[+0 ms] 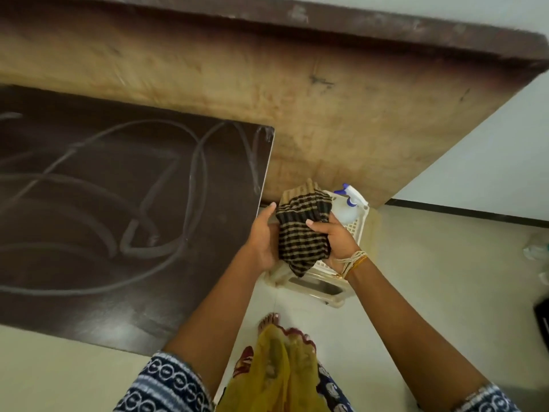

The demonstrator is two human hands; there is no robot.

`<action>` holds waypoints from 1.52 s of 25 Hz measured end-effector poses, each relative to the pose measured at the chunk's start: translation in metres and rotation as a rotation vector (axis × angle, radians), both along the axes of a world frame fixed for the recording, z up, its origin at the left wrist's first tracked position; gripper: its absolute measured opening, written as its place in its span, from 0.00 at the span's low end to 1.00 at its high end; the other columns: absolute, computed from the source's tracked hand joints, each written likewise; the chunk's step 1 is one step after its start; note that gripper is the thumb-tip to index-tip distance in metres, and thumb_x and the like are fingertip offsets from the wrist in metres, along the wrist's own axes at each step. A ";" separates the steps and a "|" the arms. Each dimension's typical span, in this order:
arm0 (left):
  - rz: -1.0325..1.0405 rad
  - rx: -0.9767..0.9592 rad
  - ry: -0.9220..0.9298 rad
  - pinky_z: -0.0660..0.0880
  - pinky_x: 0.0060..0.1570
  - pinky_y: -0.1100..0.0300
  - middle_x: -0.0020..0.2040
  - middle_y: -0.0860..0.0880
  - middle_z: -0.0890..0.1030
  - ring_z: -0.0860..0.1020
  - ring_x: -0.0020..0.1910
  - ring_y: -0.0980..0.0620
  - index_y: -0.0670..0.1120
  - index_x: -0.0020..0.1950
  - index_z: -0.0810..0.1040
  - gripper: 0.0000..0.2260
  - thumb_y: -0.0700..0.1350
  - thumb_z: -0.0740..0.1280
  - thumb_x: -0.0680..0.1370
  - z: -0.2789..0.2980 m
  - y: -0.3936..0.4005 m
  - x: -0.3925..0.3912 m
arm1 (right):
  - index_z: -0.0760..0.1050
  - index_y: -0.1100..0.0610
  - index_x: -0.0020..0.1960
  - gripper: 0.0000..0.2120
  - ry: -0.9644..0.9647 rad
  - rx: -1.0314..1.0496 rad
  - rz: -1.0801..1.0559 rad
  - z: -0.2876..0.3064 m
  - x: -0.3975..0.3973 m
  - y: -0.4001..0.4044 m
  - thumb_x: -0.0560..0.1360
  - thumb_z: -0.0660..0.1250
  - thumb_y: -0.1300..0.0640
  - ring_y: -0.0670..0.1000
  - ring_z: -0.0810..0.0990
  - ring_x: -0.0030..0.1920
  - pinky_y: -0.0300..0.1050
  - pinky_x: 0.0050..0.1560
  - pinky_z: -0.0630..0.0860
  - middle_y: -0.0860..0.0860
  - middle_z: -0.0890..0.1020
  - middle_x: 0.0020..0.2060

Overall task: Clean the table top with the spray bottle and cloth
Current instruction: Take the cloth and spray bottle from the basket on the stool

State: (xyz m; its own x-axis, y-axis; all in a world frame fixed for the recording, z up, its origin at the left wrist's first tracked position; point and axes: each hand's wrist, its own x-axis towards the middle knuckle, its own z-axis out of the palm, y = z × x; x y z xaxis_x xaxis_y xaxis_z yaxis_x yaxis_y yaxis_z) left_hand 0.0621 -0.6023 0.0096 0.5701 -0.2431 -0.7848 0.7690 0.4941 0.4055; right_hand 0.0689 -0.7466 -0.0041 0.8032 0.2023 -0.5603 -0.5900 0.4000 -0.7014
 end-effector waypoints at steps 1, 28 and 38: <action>-0.031 -0.025 -0.011 0.75 0.57 0.48 0.58 0.40 0.82 0.79 0.58 0.41 0.43 0.65 0.79 0.29 0.64 0.56 0.79 0.003 0.002 0.001 | 0.75 0.55 0.59 0.17 0.006 -0.001 0.021 0.003 -0.001 0.000 0.76 0.61 0.71 0.57 0.83 0.52 0.51 0.49 0.81 0.55 0.84 0.51; 0.289 0.617 0.065 0.75 0.59 0.39 0.57 0.45 0.77 0.76 0.59 0.40 0.43 0.67 0.73 0.21 0.50 0.69 0.78 -0.133 -0.048 0.116 | 0.71 0.54 0.68 0.29 0.112 -1.019 0.179 -0.208 0.150 -0.137 0.70 0.75 0.50 0.57 0.77 0.61 0.51 0.62 0.74 0.53 0.78 0.59; 0.367 0.585 0.056 0.74 0.60 0.36 0.64 0.41 0.77 0.76 0.61 0.38 0.43 0.67 0.73 0.22 0.51 0.70 0.77 -0.107 -0.052 0.120 | 0.79 0.53 0.58 0.15 0.031 -0.899 0.112 -0.159 0.144 -0.131 0.75 0.70 0.46 0.55 0.80 0.53 0.46 0.54 0.74 0.54 0.83 0.54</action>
